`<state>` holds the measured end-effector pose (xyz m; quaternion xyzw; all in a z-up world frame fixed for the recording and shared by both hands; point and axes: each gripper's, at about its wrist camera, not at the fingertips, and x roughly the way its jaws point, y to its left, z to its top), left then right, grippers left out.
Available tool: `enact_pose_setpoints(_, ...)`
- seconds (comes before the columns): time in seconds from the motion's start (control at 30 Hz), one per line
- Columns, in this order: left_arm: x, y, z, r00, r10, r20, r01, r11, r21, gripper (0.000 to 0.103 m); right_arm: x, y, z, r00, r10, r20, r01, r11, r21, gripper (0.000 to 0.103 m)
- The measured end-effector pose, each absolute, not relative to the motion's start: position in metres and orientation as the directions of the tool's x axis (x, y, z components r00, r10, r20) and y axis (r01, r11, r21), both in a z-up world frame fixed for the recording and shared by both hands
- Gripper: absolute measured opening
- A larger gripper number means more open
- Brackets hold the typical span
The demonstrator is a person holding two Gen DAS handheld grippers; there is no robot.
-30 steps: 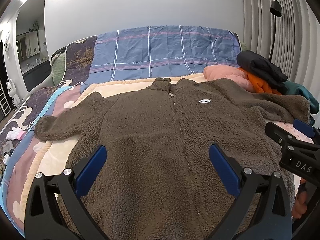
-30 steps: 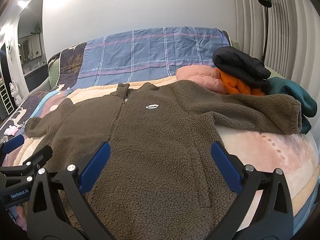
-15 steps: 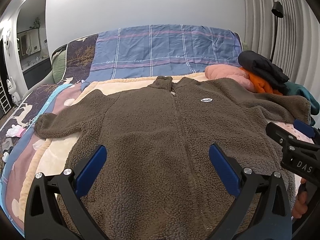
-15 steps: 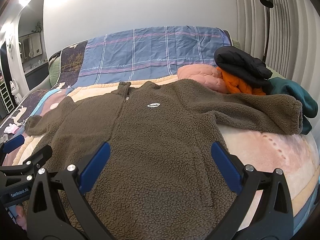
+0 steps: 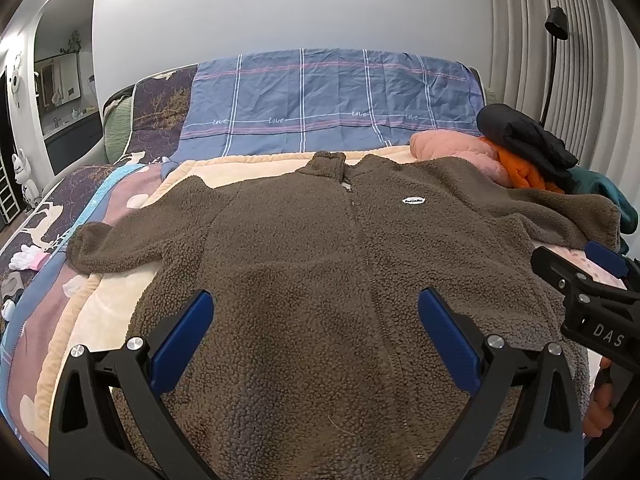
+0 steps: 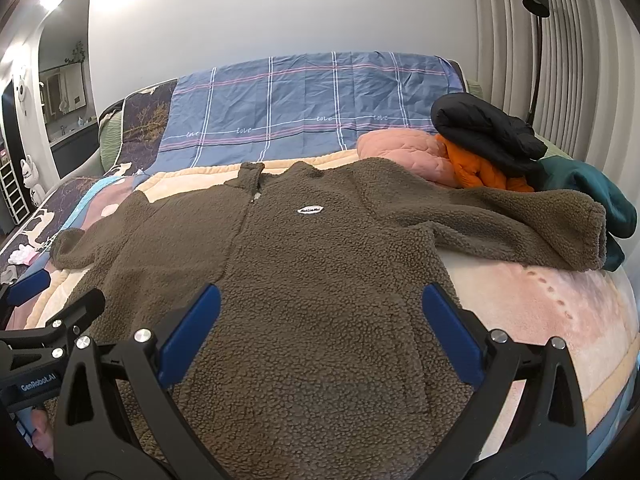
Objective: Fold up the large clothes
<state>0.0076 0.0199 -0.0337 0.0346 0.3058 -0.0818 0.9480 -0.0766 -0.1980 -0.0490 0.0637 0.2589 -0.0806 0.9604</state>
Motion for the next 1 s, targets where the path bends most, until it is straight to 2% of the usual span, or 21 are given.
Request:
enact_pose_setpoints(0.67, 0.008, 0.023, -0.036, 0.802, -0.123, -0.585, 0.17, 0.985, 0.026, 0.102, -0.076, -0.193, -0.049, 0.853, -0.123, -0.507, 0.183, 0.981, 0.07, 0.101)
enact_pose_setpoints(1.0, 0.023, 0.034, -0.041, 0.777, -0.145, -0.613, 0.183, 0.983, -0.001, 0.102, -0.056, -0.194, -0.048, 0.845, -0.123, -0.52, 0.173, 0.984, 0.049, 0.101)
